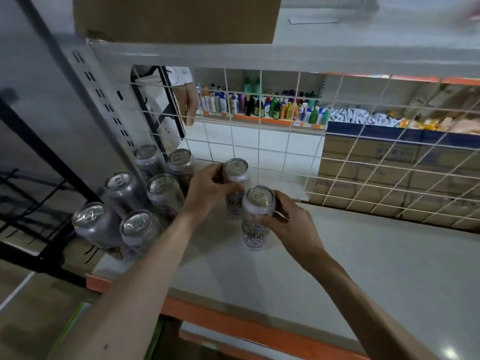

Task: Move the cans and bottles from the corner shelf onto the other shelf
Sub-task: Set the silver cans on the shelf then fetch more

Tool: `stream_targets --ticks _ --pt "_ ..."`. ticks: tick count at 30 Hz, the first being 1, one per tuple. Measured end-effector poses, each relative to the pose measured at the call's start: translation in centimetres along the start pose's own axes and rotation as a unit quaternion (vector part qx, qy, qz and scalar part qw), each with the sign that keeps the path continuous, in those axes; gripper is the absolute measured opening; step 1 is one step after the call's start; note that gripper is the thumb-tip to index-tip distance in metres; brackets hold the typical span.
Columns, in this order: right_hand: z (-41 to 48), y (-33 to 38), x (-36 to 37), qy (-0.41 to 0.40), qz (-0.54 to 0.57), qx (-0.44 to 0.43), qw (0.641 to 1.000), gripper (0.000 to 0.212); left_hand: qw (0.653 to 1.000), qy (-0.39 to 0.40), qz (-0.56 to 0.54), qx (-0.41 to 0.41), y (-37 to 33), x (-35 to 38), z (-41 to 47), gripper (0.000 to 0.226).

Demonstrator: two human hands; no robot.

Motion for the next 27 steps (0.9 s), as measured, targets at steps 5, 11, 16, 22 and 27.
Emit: stream_targets --ticks 5,11,16,22,27 --pt "0.5 0.4 1.3 -0.004 -0.005 -0.007 1.000 0.041 1.000 0.007 -0.024 -0.008 0.0 0.1 0.0 0.047" --pt "0.6 0.8 3.6 0.008 -0.018 -0.009 1.000 0.040 0.995 0.013 -0.047 -0.084 -1.7 -3.4 -0.5 0.054" --pt "0.9 1.5 5.6 0.010 -0.022 -0.006 1.000 0.046 0.996 -0.060 0.033 -0.059 -2.4 -6.6 -1.8 0.040" --pt "1.7 1.9 7.3 0.011 -0.049 -0.021 0.998 0.056 0.994 -0.047 0.044 -0.087 -1.7 -7.7 -2.9 0.032" --pt "1.6 1.5 7.0 0.020 -0.057 -0.005 0.998 0.059 0.994 -0.039 0.061 -0.078 -1.7 -7.1 -3.4 0.032"
Point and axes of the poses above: each hand's wrist, its own z-axis towards the middle knuckle, its own x-axis out of the palm, y = z × x, the point moved 3 cm from there along z, towards the middle knuckle, and after that the axes turned 2 degrees about -y, right-handed, at the moved point
